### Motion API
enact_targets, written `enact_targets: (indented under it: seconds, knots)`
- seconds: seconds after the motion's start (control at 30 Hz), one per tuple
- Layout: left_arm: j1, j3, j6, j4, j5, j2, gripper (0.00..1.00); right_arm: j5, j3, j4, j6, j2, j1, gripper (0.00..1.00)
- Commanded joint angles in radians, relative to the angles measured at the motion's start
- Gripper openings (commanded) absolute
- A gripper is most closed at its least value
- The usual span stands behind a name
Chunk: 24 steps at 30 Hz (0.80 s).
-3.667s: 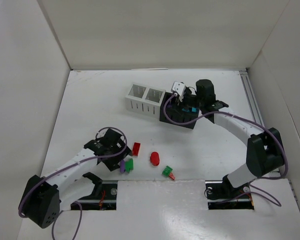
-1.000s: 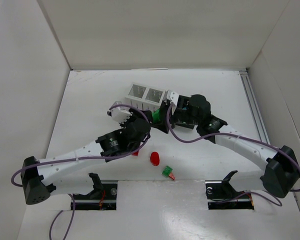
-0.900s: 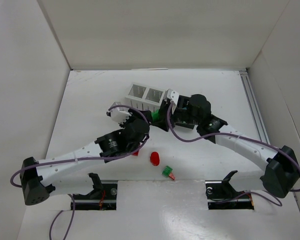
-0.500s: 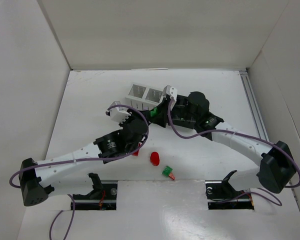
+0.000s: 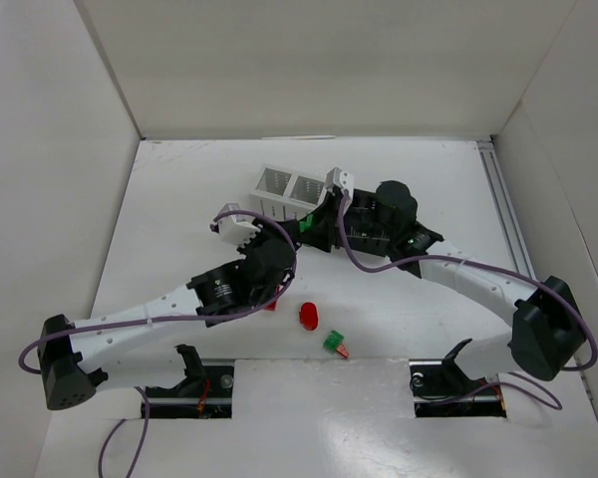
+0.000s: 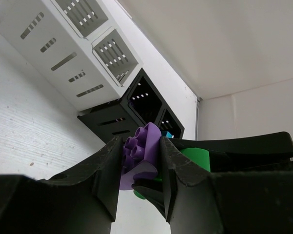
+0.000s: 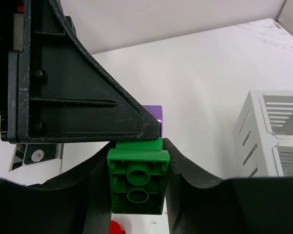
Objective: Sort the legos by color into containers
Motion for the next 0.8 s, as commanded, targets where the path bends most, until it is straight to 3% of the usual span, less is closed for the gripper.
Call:
enact_targets:
  seconds: [0.0, 0.2, 0.47, 0.53, 0.63, 0.73, 0.77]
  knots:
    - [-0.003, 0.002, -0.066, -0.062, -0.065, -0.006, 0.00, -0.122, -0.011, 0.100, -0.006, -0.036, -0.019, 0.21]
    - [0.009, -0.020, -0.166, -0.242, -0.099, -0.036, 0.00, -0.183, -0.076, 0.090, -0.015, -0.139, -0.113, 0.16]
    - [0.052, -0.099, -0.108, -0.187, -0.065, -0.065, 0.00, -0.245, -0.076, -0.089, -0.129, -0.241, -0.260, 0.16]
    - [0.063, -0.081, -0.029, -0.109, -0.056, -0.051, 0.00, -0.234, -0.086, -0.135, -0.184, -0.268, -0.289, 0.16]
    - [0.115, -0.043, 0.244, 0.040, 0.025, -0.010, 0.00, -0.193, -0.123, -0.248, -0.273, -0.314, -0.352, 0.16]
    - [0.211, 0.002, 0.493, 0.235, 0.247, 0.045, 0.00, -0.119, -0.134, -0.400, -0.377, -0.346, -0.390, 0.16]
    - [0.241, 0.022, 0.540, 0.297, 0.398, 0.099, 0.00, -0.070, -0.134, -0.438, -0.400, -0.360, -0.406, 0.16]
